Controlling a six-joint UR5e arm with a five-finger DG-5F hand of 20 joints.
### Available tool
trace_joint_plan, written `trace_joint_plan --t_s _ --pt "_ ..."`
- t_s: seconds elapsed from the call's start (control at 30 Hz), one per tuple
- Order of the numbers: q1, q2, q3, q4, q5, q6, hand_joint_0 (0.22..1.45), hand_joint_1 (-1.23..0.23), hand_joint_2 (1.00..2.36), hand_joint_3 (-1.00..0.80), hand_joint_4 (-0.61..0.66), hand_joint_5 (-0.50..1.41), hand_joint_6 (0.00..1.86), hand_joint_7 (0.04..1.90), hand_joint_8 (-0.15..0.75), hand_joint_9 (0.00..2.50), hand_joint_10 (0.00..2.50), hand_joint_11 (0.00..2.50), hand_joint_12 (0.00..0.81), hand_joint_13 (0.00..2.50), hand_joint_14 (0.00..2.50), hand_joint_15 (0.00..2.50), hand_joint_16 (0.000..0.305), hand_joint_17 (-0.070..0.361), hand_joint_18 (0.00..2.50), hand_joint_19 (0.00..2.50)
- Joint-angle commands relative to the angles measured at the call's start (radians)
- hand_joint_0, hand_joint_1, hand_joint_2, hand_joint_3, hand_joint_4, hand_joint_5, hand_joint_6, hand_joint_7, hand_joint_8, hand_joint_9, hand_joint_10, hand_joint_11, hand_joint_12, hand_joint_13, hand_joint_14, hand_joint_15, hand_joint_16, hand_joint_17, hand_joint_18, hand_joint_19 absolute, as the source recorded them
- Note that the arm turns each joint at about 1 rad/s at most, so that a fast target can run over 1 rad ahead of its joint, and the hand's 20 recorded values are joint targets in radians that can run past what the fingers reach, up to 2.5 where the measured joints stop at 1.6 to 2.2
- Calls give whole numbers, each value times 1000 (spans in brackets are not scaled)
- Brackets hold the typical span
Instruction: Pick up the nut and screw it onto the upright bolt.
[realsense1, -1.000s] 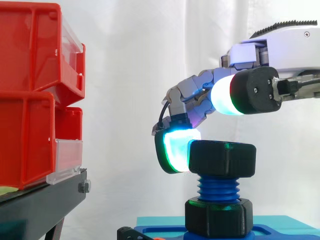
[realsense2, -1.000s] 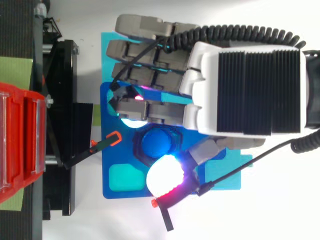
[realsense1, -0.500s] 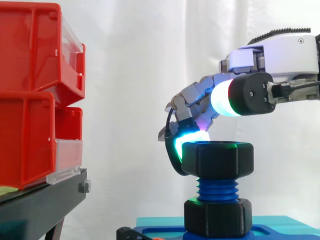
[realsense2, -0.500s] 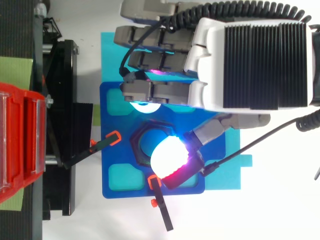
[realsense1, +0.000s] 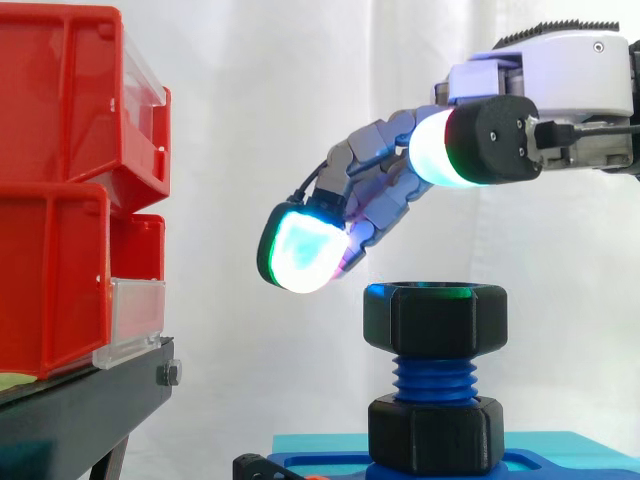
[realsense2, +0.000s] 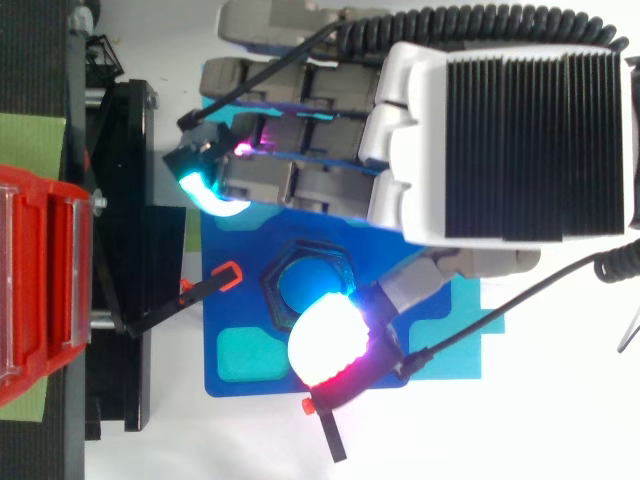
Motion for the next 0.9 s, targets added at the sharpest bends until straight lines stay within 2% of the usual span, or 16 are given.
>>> trace_joint_plan --t_s 0.0,0.13,0.27,0.6,0.87 --pt "18 -1 0 13 12 -1 517 -91 1000 -500 225 -129 502 679 232 625 0 0 257 407 0 0 26 58 61 0" --pt "39 -1 0 7 41 2 516 -86 1000 -500 239 -109 502 720 236 615 0 0 263 397 0 0 26 59 53 0" --pt "55 1 0 -15 50 8 516 -83 1000 -500 251 -94 503 798 245 619 0 0 264 395 0 0 26 59 50 0" --pt "69 -1 -1 -53 47 25 524 -100 1000 -500 277 -53 505 1069 254 633 0 0 258 397 0 0 25 57 49 0" --pt "65 -1 -1 -73 44 25 533 -141 1000 -500 234 -20 505 1237 267 684 0 0 244 425 0 0 23 51 88 0"
